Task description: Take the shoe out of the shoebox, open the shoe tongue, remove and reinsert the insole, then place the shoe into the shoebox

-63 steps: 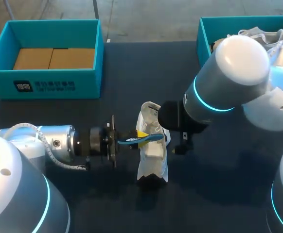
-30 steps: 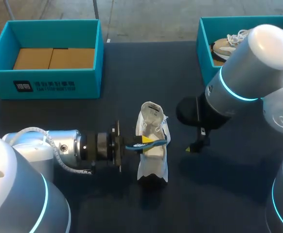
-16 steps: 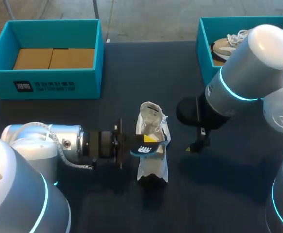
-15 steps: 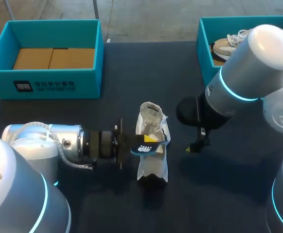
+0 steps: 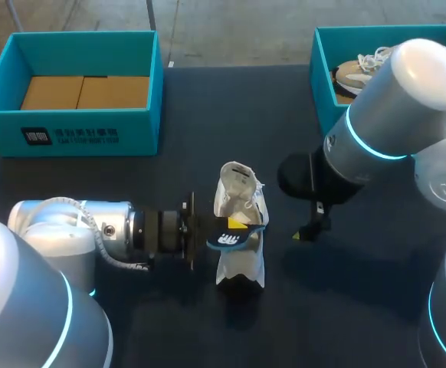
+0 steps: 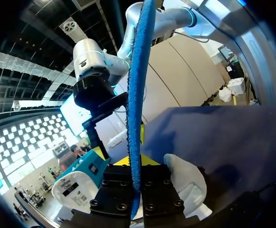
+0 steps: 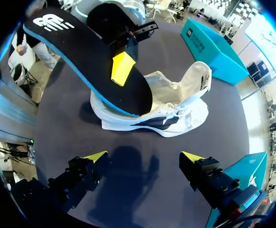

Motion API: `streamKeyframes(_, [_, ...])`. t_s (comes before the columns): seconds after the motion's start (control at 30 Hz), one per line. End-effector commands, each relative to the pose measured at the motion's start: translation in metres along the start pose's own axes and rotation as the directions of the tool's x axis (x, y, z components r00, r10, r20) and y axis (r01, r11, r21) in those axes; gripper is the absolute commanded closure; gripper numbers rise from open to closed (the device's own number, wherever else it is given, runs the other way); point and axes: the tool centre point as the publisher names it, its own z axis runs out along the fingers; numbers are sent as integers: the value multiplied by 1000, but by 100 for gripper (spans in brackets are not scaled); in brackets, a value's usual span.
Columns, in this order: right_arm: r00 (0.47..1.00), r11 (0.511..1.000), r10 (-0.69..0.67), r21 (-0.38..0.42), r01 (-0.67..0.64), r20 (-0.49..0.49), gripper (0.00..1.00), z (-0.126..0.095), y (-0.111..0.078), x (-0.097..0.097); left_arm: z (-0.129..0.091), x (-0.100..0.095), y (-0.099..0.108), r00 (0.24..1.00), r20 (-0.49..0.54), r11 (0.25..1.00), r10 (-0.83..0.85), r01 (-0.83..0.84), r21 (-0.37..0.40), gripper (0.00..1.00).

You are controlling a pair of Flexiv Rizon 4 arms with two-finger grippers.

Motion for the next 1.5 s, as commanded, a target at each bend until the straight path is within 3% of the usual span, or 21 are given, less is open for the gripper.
streamKeyframes(0.03, [1000,1000,-1,-2,1,1,0,1,0,1,4,-1,10,1000,-9,1000,-1,1,-6,100])
streamKeyframes(0.47, [1000,1000,-1,-2,1,1,0,1,0,1,1,0,35,1000,-28,999,-1,0,-43,100])
streamKeyframes(0.63, [1000,1000,-1,-2,1,1,0,1,0,1,-1,0,36,1000,-19,998,-11,10,-57,100])
streamKeyframes(0.67, [1000,1000,-1,-2,1,1,0,1,0,1,-1,-1,36,1000,-15,998,-11,10,-58,95])
streamKeyframes(0.7, [1000,1000,-1,-2,1,1,0,1,0,1,-2,-1,35,1000,-11,998,-11,11,-59,65])
streamKeyframes(0.73, [1000,1000,-1,-2,1,1,0,1,0,1,-2,-2,33,1000,-7,998,-14,14,-57,56])
streamKeyframes(0.77, [1000,1000,-1,-2,1,1,0,1,0,1,-2,-2,31,1000,-4,999,-15,15,-52,35])
streamKeyframes(0.83, [1000,1000,-1,-2,1,1,0,1,0,1,-1,-3,28,1000,2,999,-13,13,-45,41])
streamKeyframes(0.87, [1000,1000,-1,-2,1,1,0,1,0,1,-1,-3,25,1000,5,999,-12,12,-40,51])
streamKeyframes(1.27, [1000,1000,-1,-2,1,1,0,1,0,1,-7,0,3,999,28,1000,15,-15,-15,64])
streamKeyframes(1.33, [1000,1000,-1,-2,1,1,0,1,0,1,-9,2,1,999,33,1000,14,-14,-15,75])
streamKeyframes(1.4, [1000,1000,-1,-2,1,1,0,1,0,1,-10,4,0,999,37,1000,13,-12,-15,100])
streamKeyframes(1.5, [1000,1000,-1,-2,1,1,0,1,0,1,-12,7,3,999,32,1000,6,-5,-12,100])
